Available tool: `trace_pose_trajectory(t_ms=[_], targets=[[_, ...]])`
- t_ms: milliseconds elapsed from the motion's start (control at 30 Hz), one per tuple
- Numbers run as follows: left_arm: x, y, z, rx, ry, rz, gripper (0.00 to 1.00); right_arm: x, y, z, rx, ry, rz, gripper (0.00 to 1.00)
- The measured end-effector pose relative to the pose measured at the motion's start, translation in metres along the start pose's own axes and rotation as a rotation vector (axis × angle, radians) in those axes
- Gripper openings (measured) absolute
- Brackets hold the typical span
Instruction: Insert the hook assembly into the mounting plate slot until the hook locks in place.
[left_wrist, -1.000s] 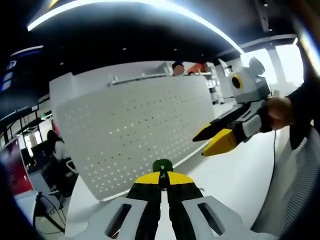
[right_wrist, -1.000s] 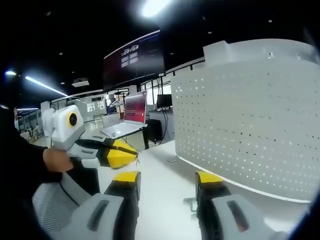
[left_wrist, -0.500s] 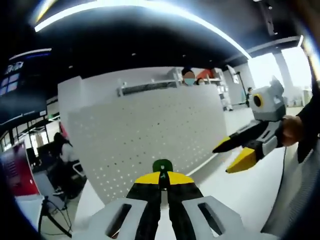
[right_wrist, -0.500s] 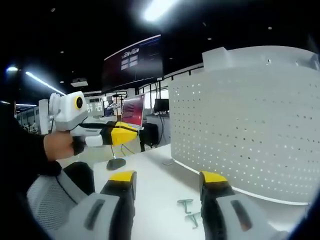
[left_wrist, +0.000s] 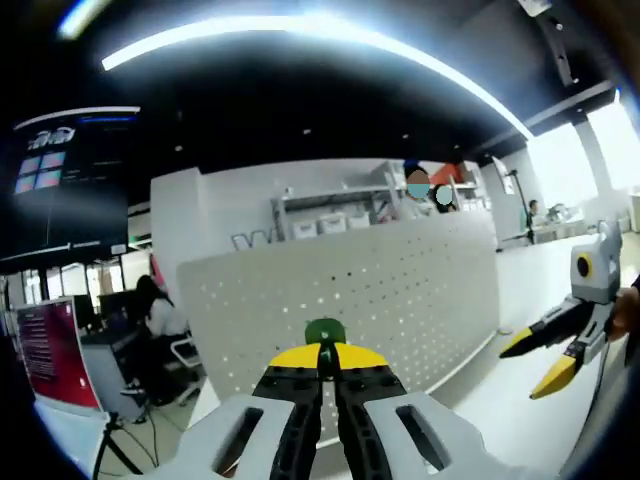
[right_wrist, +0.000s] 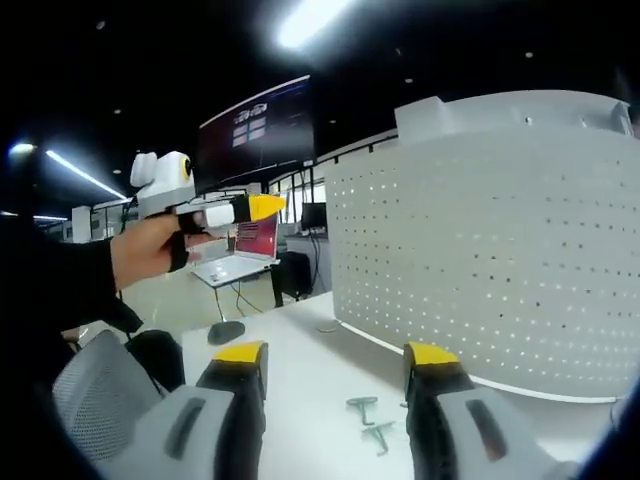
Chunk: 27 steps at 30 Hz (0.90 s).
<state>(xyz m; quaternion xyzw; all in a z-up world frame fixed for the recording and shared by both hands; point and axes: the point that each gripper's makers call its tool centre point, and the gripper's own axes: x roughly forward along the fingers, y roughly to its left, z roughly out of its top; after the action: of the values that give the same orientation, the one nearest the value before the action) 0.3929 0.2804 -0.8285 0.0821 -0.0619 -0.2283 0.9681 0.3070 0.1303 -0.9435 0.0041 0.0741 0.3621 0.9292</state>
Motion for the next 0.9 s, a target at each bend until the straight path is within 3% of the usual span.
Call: trace_pose_trajectory(t_ms=[400,900], targets=[[0.037,0.037,0.027,-0.031,-0.060,0.086,0.03,-0.001,-0.007,0.000,0.009,0.000,-0.011,0.54],[0.081,0.056,0.031,-0.051,-0.082,0.130,0.03,-0.003,-0.019,-0.002,0.031,0.003,-0.038,0.54]])
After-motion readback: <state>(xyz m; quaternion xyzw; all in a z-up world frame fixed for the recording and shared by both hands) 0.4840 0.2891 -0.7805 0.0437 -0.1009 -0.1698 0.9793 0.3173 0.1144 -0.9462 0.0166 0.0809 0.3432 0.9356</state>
